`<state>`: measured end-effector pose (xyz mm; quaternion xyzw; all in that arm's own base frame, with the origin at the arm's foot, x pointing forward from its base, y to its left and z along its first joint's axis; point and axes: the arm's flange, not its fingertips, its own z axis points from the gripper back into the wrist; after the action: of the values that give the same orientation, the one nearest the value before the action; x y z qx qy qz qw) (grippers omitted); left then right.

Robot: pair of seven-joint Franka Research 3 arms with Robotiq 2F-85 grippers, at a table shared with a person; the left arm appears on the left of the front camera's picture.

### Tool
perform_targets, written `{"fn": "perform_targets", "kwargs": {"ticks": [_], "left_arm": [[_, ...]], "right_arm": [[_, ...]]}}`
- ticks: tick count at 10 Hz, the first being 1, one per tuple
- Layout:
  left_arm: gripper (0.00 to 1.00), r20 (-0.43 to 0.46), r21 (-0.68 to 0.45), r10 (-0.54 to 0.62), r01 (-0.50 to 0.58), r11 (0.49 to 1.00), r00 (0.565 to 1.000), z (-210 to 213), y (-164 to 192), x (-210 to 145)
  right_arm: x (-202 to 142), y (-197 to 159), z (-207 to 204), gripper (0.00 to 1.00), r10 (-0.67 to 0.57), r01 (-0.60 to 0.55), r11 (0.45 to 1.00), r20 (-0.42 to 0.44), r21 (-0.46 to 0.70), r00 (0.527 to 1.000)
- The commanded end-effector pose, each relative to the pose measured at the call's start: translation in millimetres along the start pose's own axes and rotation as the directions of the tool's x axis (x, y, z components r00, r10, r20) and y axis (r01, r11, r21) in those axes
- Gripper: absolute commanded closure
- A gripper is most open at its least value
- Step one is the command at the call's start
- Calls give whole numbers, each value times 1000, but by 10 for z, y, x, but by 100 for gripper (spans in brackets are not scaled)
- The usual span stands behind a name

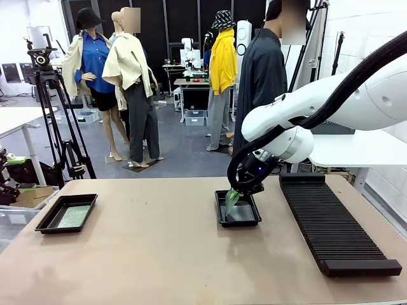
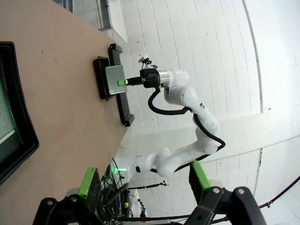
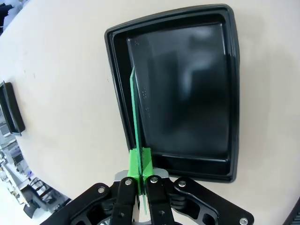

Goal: Inspect and transfer BCBs to ESD trays.
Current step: Pick up the Blank PCB from the PCB Rack and place it in the right ESD tray.

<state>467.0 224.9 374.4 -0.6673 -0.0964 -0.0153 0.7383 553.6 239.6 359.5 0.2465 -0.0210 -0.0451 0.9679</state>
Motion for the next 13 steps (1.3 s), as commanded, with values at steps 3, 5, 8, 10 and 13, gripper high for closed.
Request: {"fn": "perform_targets", "kwargs": {"ticks": [3,5,8,10,13], "left_arm": [[0,3,-1,-6,6,1000,1000,7,-23,11],[0,3,-1,-6,6,1000,1000,7,-23,11],[0,3,-1,-6,6,1000,1000,7,-23,11],[0,3,-1,-6,6,1000,1000,7,-23,11],[0,3,-1,-6,6,1000,1000,7,-23,11]], "right_arm": [[138,-15,-98,100,35,-34,999,-5,40,999],[81,-4,-57,100,17,-17,1000,-1,5,1000],[81,-4,-57,100,17,-17,1000,-1,5,1000],[81,-4,-57,100,17,-17,1000,-1,5,1000],[132,-8,-116,100,38,-38,999,-5,-24,999]]}}
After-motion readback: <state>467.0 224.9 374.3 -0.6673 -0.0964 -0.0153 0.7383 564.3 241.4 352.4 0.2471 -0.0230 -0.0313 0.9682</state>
